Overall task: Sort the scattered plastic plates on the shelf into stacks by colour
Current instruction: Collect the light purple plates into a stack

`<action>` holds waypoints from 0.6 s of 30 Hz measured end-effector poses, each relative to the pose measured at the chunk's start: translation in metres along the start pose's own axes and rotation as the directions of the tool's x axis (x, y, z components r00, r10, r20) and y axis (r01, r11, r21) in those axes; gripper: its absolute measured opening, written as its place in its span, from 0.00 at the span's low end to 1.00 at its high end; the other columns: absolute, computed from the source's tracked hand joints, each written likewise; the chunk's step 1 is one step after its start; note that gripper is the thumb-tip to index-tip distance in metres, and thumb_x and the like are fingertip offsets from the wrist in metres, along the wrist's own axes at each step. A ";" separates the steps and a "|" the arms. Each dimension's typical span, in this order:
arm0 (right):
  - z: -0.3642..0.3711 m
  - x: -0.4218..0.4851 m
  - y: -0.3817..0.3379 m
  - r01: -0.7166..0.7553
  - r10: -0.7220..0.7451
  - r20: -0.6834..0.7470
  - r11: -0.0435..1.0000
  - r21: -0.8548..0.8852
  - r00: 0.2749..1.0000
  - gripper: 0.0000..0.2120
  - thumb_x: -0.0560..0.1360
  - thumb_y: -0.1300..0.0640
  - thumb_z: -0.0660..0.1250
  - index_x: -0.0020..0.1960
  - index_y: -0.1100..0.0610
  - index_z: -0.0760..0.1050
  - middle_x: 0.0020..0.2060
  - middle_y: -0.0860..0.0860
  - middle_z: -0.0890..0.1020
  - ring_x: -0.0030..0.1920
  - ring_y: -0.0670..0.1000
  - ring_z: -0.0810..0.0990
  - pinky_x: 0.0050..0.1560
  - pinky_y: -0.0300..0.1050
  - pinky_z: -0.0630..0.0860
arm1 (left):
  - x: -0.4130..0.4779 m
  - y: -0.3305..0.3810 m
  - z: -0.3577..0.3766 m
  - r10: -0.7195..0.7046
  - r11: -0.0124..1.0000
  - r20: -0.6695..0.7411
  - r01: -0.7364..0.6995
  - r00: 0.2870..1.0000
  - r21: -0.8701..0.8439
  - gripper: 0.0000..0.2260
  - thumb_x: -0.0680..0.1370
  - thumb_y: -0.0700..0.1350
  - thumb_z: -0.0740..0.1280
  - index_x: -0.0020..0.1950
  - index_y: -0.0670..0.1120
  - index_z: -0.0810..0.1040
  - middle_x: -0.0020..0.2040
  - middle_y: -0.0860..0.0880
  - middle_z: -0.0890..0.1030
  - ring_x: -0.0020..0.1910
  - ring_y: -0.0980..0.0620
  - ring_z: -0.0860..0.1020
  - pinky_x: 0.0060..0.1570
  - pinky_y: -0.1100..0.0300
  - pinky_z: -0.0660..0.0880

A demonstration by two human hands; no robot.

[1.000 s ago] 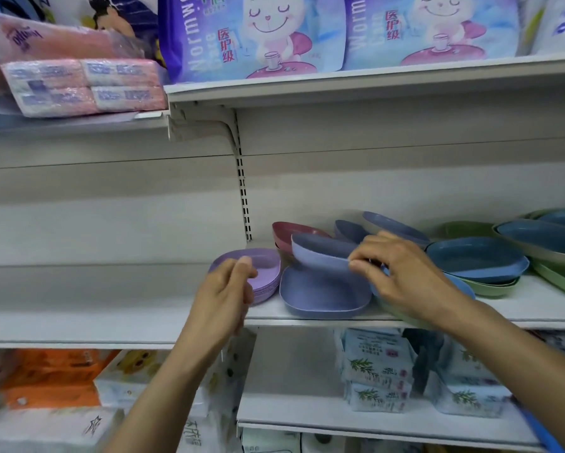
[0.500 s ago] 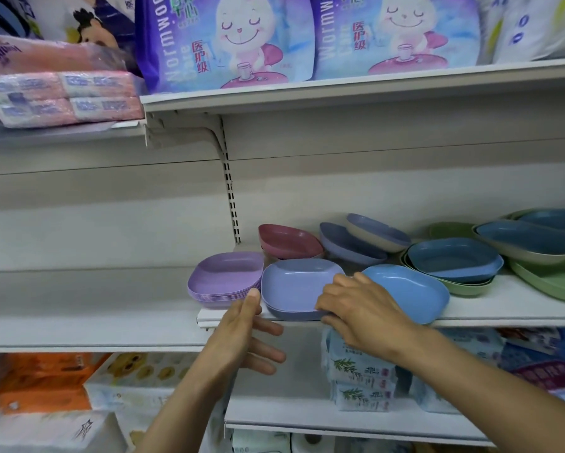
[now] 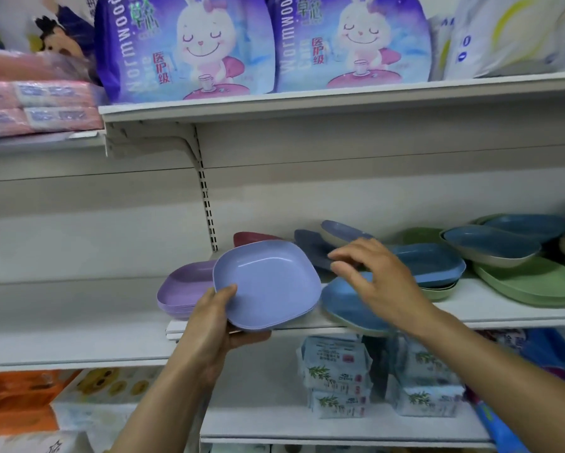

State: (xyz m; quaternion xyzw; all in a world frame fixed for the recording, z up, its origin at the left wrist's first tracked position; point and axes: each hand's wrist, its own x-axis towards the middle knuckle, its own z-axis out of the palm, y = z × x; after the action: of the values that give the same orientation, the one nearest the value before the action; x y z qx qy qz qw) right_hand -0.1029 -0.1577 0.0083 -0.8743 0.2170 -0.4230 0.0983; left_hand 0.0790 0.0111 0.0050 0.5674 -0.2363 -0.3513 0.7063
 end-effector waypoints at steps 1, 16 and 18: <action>-0.002 0.008 0.010 -0.096 0.096 -0.002 0.994 -0.043 0.995 0.09 0.77 0.48 0.64 0.54 0.49 0.80 0.50 0.43 0.80 0.55 0.47 0.75 0.50 0.46 0.73 | 0.001 0.001 -0.002 0.005 1.000 -0.002 -0.005 1.000 0.014 0.07 0.82 0.44 0.59 0.57 0.46 0.75 0.55 0.44 0.78 0.48 0.40 0.80 0.30 0.53 0.80; 0.033 0.068 0.032 -0.097 0.285 0.312 0.858 -0.504 0.906 0.09 0.74 0.58 0.65 0.48 0.49 0.82 0.56 0.51 0.81 0.53 0.54 0.79 0.41 0.41 0.76 | 0.017 0.004 -0.012 -0.001 1.000 0.009 0.001 1.000 0.019 0.11 0.82 0.45 0.60 0.62 0.45 0.74 0.59 0.43 0.77 0.47 0.40 0.81 0.33 0.49 0.81; 0.035 0.068 0.033 -0.078 0.292 0.326 0.840 -0.537 0.899 0.08 0.74 0.58 0.66 0.49 0.50 0.82 0.56 0.51 0.81 0.54 0.55 0.79 0.45 0.43 0.78 | 0.016 0.003 -0.013 0.005 1.000 0.011 -0.005 1.000 0.025 0.10 0.82 0.44 0.59 0.61 0.46 0.75 0.58 0.43 0.78 0.46 0.41 0.81 0.34 0.49 0.81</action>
State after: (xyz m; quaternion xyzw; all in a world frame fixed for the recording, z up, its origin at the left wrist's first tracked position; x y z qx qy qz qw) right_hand -0.0479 -0.2188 0.0229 -0.9099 0.3818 -0.1530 -0.0541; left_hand 0.0997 0.0075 0.0041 0.5737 -0.2460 -0.3494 0.6987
